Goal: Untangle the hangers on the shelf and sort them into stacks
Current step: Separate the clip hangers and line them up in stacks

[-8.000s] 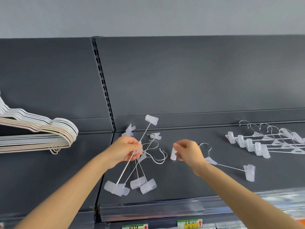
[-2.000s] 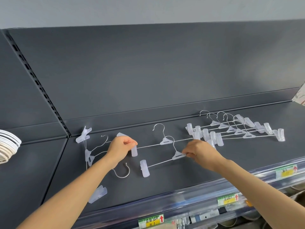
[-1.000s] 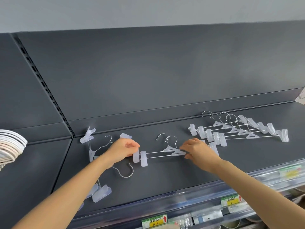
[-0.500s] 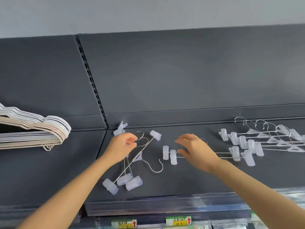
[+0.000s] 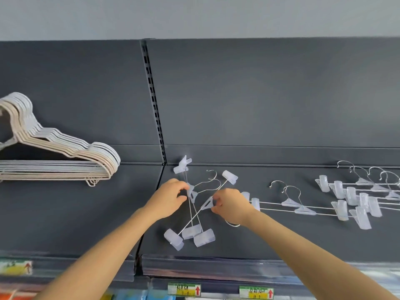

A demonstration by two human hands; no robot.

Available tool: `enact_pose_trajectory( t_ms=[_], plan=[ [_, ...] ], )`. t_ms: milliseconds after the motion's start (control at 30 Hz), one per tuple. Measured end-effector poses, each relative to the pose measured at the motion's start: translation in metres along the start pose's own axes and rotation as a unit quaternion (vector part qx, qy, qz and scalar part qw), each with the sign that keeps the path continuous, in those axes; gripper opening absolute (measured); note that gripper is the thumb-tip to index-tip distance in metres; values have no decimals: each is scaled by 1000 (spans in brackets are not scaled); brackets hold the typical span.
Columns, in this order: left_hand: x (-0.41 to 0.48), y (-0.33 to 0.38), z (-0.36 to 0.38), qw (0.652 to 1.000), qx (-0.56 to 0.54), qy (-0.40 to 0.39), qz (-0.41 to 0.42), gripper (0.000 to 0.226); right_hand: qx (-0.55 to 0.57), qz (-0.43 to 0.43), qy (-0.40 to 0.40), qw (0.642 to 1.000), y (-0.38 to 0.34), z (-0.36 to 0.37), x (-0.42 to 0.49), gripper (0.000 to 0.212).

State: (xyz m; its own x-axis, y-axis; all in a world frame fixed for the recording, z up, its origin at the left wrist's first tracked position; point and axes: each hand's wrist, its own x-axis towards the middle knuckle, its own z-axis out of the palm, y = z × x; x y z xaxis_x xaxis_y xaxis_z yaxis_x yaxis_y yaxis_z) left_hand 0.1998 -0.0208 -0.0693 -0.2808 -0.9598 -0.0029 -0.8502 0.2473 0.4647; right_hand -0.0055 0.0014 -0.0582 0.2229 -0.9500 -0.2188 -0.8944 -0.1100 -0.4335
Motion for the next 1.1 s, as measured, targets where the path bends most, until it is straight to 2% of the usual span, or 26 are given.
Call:
enact_pose_trajectory(
  t_ms=[100, 200, 267, 367, 533, 700, 867, 1100],
  plan=[
    [12, -1, 1, 997, 63, -23, 48, 37, 5, 13, -6, 1000, -4, 1, 1, 10],
    [27, -4, 4, 982, 153, -65, 93, 44, 4, 30, -20, 999, -6, 4, 0, 12],
    [35, -7, 4, 973, 187, -80, 108, 38, 18, 35, -3, 999, -6, 6, 0, 14],
    [42, -12, 1, 963, 225, -64, 134, 19, 38, 29, 43, 998, -3, 7, -1, 18],
    [44, -17, -4, 943, 283, -46, 169, 15, 10, 17, 66, 998, 6, 1, -1, 25],
    [34, -16, -10, 954, 239, -84, 159, 8, -15, -36, 62, 997, 15, -15, -7, 31],
    [21, -12, -18, 968, 204, -105, 101, 14, -40, -42, 67, 996, 19, -31, -11, 28],
    [4, -11, -29, 982, 139, -100, 78, 26, -59, -64, 84, 993, 25, -51, -13, 39]
  ],
)
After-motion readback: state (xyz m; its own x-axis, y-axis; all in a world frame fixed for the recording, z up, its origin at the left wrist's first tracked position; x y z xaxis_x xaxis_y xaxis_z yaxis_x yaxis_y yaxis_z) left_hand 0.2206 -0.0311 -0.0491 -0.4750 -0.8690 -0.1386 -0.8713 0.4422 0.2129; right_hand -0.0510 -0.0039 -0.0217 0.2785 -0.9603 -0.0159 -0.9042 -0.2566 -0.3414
